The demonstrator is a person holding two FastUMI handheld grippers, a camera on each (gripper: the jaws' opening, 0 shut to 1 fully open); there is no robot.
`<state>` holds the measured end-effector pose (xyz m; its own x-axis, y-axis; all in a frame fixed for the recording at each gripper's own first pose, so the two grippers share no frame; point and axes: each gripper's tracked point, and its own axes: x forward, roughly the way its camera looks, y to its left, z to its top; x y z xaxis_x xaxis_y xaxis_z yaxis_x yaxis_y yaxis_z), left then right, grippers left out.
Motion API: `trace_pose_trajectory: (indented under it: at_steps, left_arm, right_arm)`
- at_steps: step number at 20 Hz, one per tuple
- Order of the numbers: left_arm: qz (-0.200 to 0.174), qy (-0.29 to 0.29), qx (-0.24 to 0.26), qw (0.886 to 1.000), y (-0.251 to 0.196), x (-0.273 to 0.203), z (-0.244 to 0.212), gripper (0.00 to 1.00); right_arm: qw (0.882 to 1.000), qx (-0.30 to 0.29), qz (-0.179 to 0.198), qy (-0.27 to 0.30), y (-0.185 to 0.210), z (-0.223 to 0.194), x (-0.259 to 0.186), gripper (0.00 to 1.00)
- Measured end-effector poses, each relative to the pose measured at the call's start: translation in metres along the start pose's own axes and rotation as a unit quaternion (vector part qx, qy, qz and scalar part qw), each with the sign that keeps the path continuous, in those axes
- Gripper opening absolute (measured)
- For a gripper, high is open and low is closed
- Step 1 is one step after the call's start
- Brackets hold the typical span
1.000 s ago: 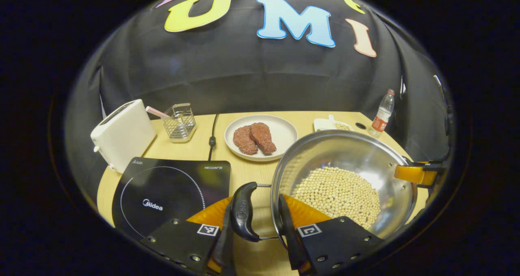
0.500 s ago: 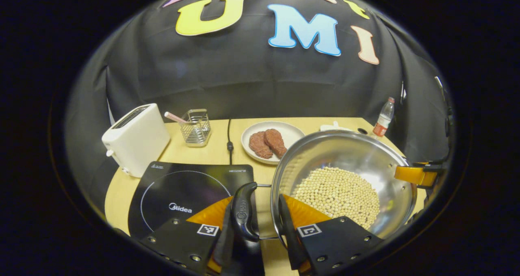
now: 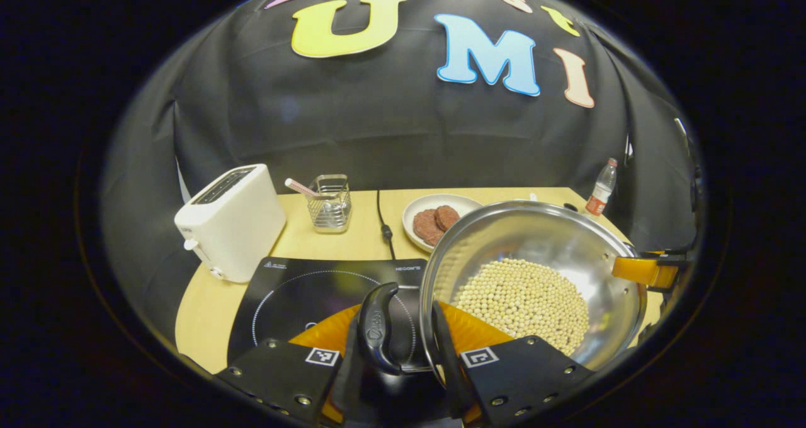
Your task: First push the handle of the pot to place it horizontally, then grasp the pot with both hands and set it on the induction cooktop.
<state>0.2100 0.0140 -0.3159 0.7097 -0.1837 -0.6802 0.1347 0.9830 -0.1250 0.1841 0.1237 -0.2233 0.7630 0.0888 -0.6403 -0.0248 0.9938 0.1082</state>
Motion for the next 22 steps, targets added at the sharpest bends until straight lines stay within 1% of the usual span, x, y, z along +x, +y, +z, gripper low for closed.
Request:
trace_pose_trajectory:
  at_steps: [1, 2, 3, 5, 6, 7, 8, 9, 10, 11, 12, 13, 14, 15, 16, 17, 18, 19, 20, 22]
  left_arm:
    - [0.001, 0.000, 0.000, 1.000, 0.006, -0.001, -0.002, 0.55]
    - [0.002, 0.001, -0.001, 1.000, 0.012, -0.002, -0.002, 0.55]
    - [0.003, 0.001, -0.002, 1.000, 0.019, -0.004, -0.002, 0.55]
    - [0.006, -0.001, -0.004, 1.000, 0.032, -0.006, -0.003, 0.55]
    - [0.007, -0.001, -0.005, 1.000, 0.037, -0.007, -0.004, 0.55]
    - [0.009, -0.001, -0.005, 1.000, 0.043, -0.008, -0.005, 0.55]
    - [0.010, -0.001, -0.005, 1.000, 0.049, -0.008, -0.005, 0.55]
    - [0.012, -0.001, -0.007, 1.000, 0.057, -0.011, -0.004, 0.55]
    - [0.013, -0.002, -0.008, 1.000, 0.063, -0.012, -0.005, 0.58]
    - [0.015, -0.002, -0.009, 1.000, 0.069, -0.012, -0.005, 0.55]
    - [0.016, -0.003, -0.009, 1.000, 0.074, -0.012, -0.005, 0.55]
    - [0.018, -0.003, -0.011, 1.000, 0.081, -0.013, -0.006, 0.55]
    - [0.020, -0.004, -0.013, 1.000, 0.087, -0.013, -0.006, 0.55]
    - [0.022, -0.004, -0.013, 1.000, 0.092, -0.014, -0.007, 0.55]
    - [0.023, -0.004, -0.014, 1.000, 0.099, -0.013, -0.006, 0.55]
    - [0.024, -0.004, -0.015, 1.000, 0.104, -0.015, -0.007, 0.55]
    - [0.026, -0.004, -0.015, 1.000, 0.110, -0.015, -0.007, 0.55]
    - [0.028, -0.004, -0.014, 1.000, 0.117, -0.017, -0.006, 0.55]
    - [0.029, -0.004, -0.014, 0.999, 0.122, -0.017, -0.006, 0.55]
    - [0.031, -0.003, -0.014, 0.999, 0.131, -0.017, -0.008, 0.55]
  right_arm:
    - [1.000, -0.001, 0.001, 0.001, 0.005, -0.001, -0.001, 0.46]
    - [1.000, -0.001, 0.002, 0.000, 0.011, -0.001, -0.001, 0.49]
    - [1.000, -0.003, 0.003, 0.000, 0.017, -0.001, -0.002, 0.49]
    - [1.000, -0.004, 0.006, -0.001, 0.029, -0.001, -0.002, 0.46]
    - [1.000, -0.004, 0.007, -0.001, 0.034, -0.001, -0.002, 0.46]
    - [1.000, -0.004, 0.009, -0.001, 0.040, -0.001, -0.002, 0.49]
    - [1.000, -0.005, 0.011, 0.000, 0.046, -0.002, -0.001, 0.49]
    - [1.000, -0.006, 0.012, 0.000, 0.051, -0.002, -0.001, 0.46]
    - [1.000, -0.007, 0.013, -0.001, 0.058, -0.001, 0.000, 0.53]
    - [1.000, -0.008, 0.015, -0.002, 0.063, -0.001, 0.001, 0.49]
    - [1.000, -0.009, 0.016, -0.002, 0.069, 0.000, 0.002, 0.46]
    - [1.000, -0.009, 0.018, -0.002, 0.074, 0.000, 0.002, 0.49]
    - [1.000, -0.009, 0.020, -0.001, 0.080, 0.001, 0.003, 0.46]
    - [1.000, -0.010, 0.021, -0.001, 0.083, 0.000, 0.003, 0.46]
    - [1.000, -0.013, 0.022, -0.002, 0.086, 0.001, 0.004, 0.49]
    - [1.000, -0.014, 0.023, -0.002, 0.095, 0.001, 0.004, 0.46]
    - [1.000, -0.013, 0.025, -0.002, 0.102, 0.001, 0.004, 0.49]
    - [1.000, -0.014, 0.028, -0.002, 0.109, 0.001, 0.006, 0.46]
    - [0.999, -0.014, 0.029, -0.001, 0.113, 0.001, 0.007, 0.49]
    - [0.999, -0.017, 0.030, -0.003, 0.122, 0.001, 0.007, 0.49]
